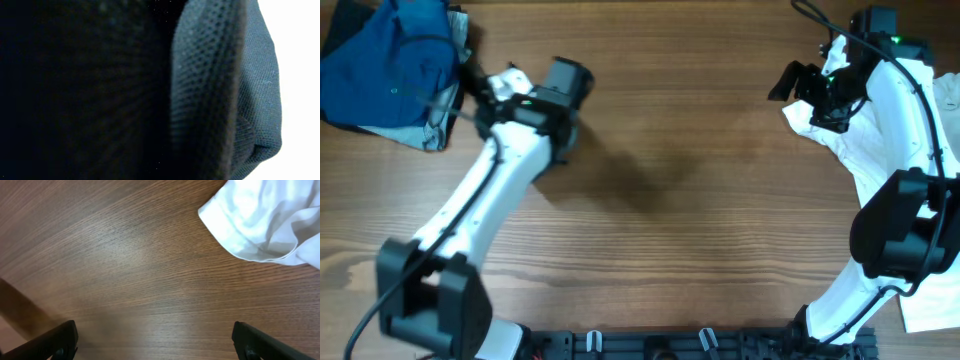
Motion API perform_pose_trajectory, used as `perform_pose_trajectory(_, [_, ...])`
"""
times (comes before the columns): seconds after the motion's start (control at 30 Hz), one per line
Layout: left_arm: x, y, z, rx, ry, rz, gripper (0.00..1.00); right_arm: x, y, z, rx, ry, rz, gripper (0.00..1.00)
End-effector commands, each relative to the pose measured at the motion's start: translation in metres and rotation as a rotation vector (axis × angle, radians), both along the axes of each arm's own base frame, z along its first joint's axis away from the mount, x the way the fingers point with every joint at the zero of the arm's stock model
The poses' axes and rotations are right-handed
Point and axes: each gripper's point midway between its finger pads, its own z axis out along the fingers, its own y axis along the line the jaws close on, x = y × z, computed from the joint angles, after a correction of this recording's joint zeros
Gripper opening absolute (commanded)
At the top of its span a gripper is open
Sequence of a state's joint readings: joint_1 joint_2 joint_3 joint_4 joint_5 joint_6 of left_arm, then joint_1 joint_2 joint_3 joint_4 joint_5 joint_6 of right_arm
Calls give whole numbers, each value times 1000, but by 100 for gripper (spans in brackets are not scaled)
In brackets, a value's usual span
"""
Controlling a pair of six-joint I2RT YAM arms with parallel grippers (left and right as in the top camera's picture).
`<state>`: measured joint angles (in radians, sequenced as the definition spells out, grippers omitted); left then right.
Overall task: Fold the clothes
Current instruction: 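Lower the black bundle onto the blue shirt stack with the left gripper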
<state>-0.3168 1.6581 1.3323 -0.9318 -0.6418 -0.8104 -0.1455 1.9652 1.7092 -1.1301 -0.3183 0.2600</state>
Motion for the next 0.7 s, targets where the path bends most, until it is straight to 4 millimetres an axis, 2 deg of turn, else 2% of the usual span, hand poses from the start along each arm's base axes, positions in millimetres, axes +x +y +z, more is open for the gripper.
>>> perform_pose_trajectory(0.0, [3, 46, 44, -1, -174, 150, 4, 1, 16, 3, 20, -4, 30, 100])
perform_pose_trajectory(0.1, [7, 70, 55, -31, -241, 218, 4, 0, 26, 3, 20, 0, 53, 100])
perform_pose_trajectory(0.3, [14, 121, 59, -103, -309, 327, 4, -8, 50, 2, 22, 28, 109, 100])
perform_pose_trajectory(0.37, [11, 149, 60, -112, -334, 386, 4, -13, 62, 1, 22, 42, 138, 100])
perform_pose_trajectory(0.57, [6, 198, 63, -114, -367, 440, 4, -24, 92, 1, 29, 81, 178, 100])
perform_pose_trajectory(0.67, [8, 213, 60, -137, -389, 465, 4, -28, 106, 1, 31, 90, 196, 100])
